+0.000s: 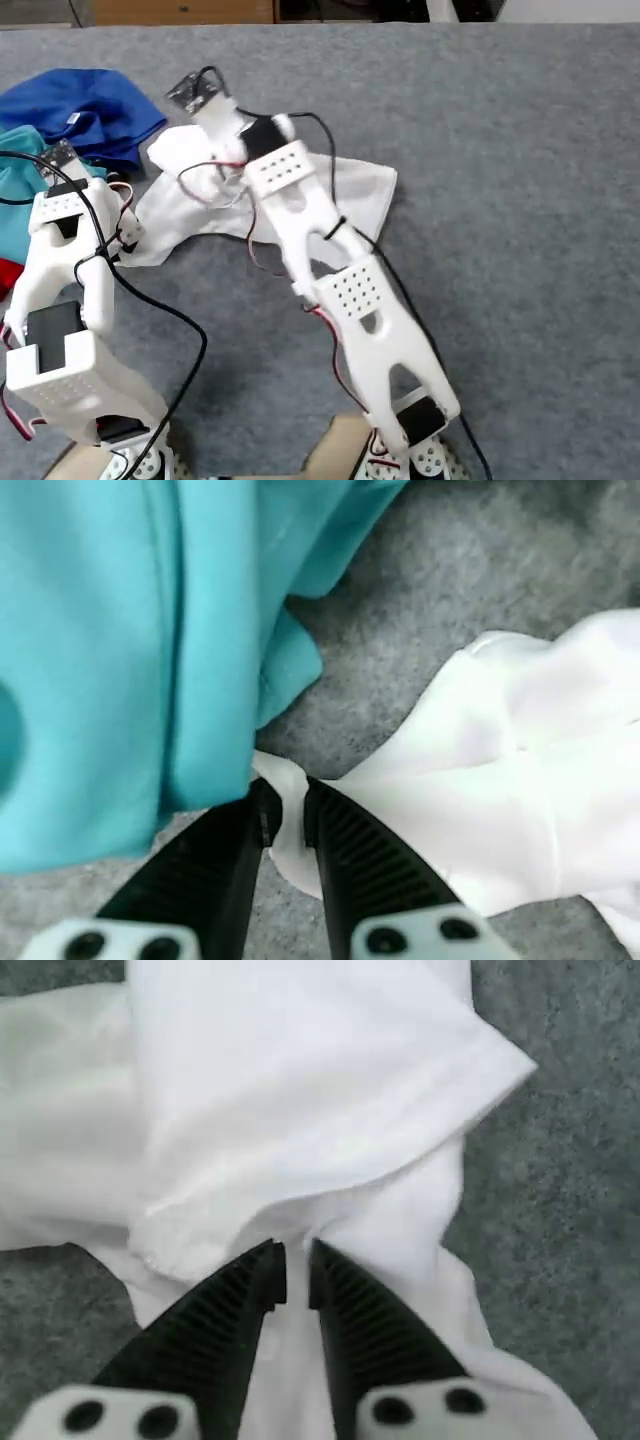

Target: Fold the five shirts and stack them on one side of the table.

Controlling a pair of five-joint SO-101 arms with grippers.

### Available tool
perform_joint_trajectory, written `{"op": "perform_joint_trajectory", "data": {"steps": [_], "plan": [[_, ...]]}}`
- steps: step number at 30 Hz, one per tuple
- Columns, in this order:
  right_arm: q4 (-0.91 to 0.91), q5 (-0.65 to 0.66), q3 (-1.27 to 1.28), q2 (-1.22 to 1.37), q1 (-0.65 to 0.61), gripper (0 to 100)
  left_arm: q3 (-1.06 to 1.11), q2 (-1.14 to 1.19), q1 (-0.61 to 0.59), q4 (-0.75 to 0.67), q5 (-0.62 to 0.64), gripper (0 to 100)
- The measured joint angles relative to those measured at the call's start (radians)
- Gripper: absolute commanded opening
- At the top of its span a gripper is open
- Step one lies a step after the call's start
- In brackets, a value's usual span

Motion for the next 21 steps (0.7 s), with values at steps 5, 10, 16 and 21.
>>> {"op": "perform_joint_trajectory", "data": {"steps": [5, 10, 16, 21], "plan": [[0.107, 0.000, -0.095, 0.000, 0.112, 0.5, 0.000, 0.000, 0.000, 0.000, 0.015, 2], [0.183, 0.002, -0.189, 0.000, 0.245, 1.0, 0.000, 0.000, 0.000, 0.000, 0.018, 2], [0.238, 0.023, -0.235, 0.000, 0.204, 17.5, 0.000, 0.000, 0.000, 0.000, 0.020, 2], [0.238, -0.021, -0.233, 0.000, 0.049, 25.7, 0.000, 0.000, 0.000, 0.000, 0.020, 2]]}}
